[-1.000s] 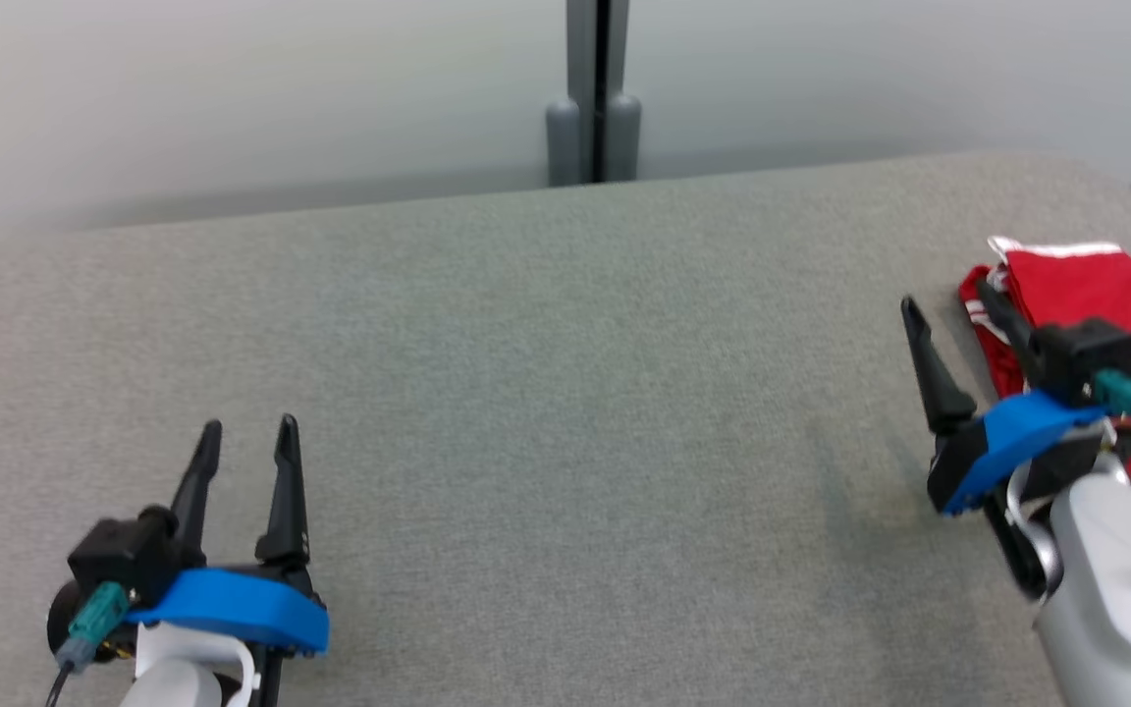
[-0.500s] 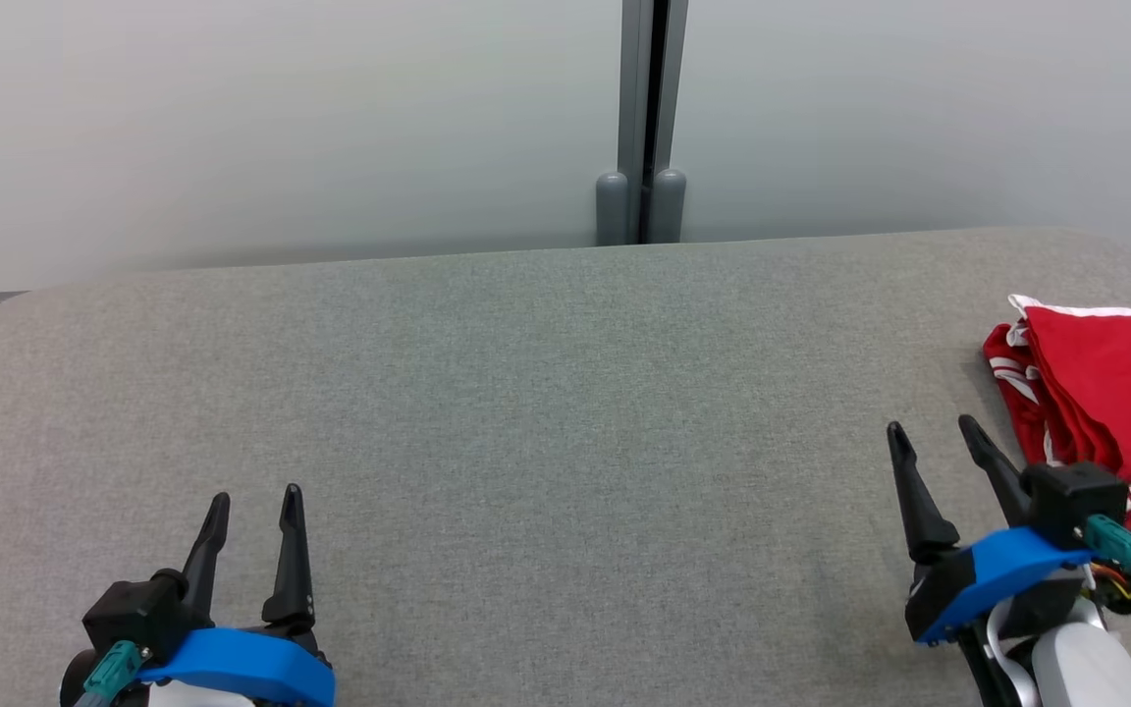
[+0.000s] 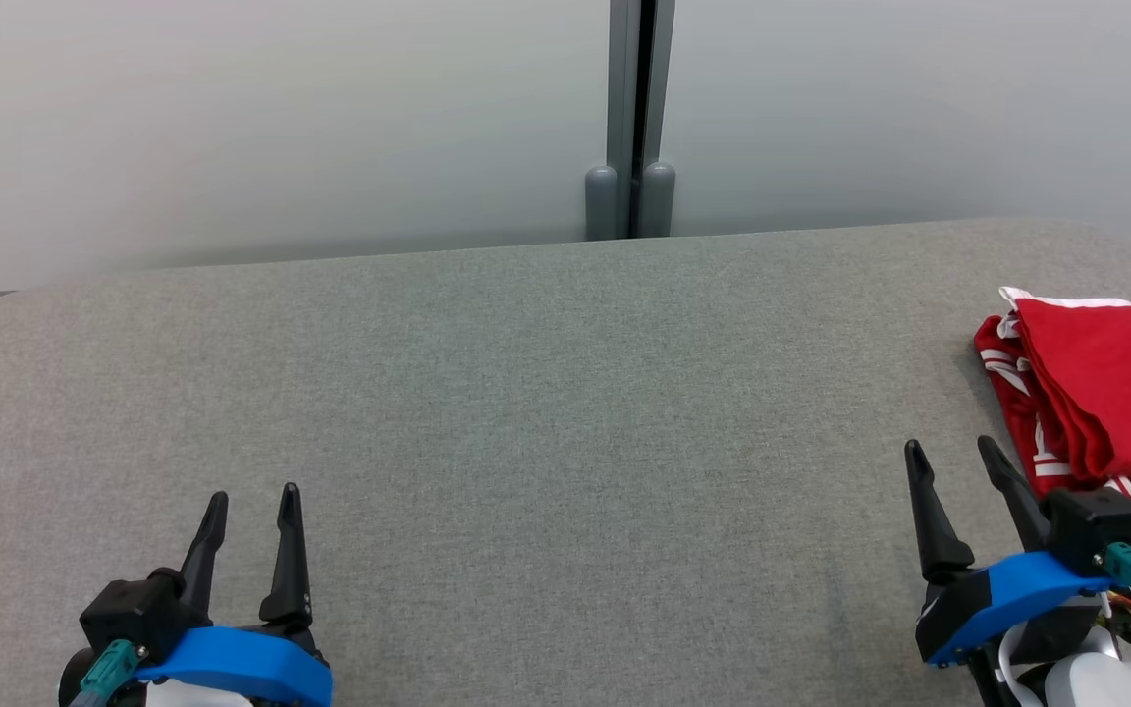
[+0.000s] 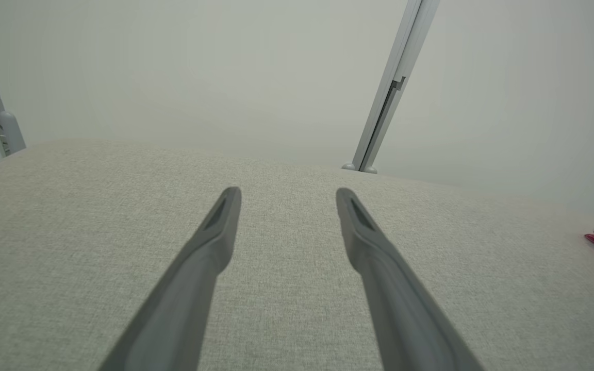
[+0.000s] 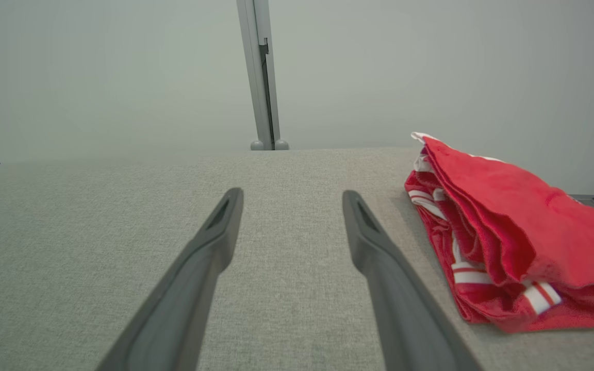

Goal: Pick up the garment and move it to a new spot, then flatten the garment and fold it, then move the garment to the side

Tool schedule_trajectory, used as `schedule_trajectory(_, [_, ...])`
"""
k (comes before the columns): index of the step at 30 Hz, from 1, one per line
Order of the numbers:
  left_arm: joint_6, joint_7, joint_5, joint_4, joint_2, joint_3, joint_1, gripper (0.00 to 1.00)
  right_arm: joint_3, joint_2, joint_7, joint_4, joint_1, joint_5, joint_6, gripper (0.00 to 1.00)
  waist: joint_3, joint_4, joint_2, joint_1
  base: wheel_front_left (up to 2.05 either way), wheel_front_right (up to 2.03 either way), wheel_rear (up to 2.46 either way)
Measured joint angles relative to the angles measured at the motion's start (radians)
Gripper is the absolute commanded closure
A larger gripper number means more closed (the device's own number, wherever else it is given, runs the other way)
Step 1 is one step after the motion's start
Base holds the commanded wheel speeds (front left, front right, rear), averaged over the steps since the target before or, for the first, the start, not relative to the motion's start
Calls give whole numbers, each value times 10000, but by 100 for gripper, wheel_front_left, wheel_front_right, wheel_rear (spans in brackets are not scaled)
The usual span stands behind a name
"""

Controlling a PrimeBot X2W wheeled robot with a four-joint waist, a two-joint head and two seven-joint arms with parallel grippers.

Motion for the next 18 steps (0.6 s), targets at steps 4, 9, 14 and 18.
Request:
schedule_trajectory(4, [-58, 0, 44, 63, -31, 33, -6, 0, 12, 31, 75, -19, 81, 17, 0, 0, -9, -11, 0, 0, 0, 0, 0])
schedule_trajectory(9, [-90, 0, 71, 84, -61, 109, -8, 0, 52, 59, 96, -61, 125, 61, -2, 0, -18, -25, 0, 0, 0, 0, 0])
schedule_trajectory(14, [-144, 31, 67, 253, -134, 111, 129, 100, 79, 86, 100, 144, 169, 61, -2, 100, -20, -29, 0, 0, 0, 0, 0])
schedule_trajectory(18, [-144, 75, 21, 548, -291, 25, 452, 100, 75, 125, 130, 525, 342, 98, -2, 100, -22, -29, 0, 0, 0, 0, 0])
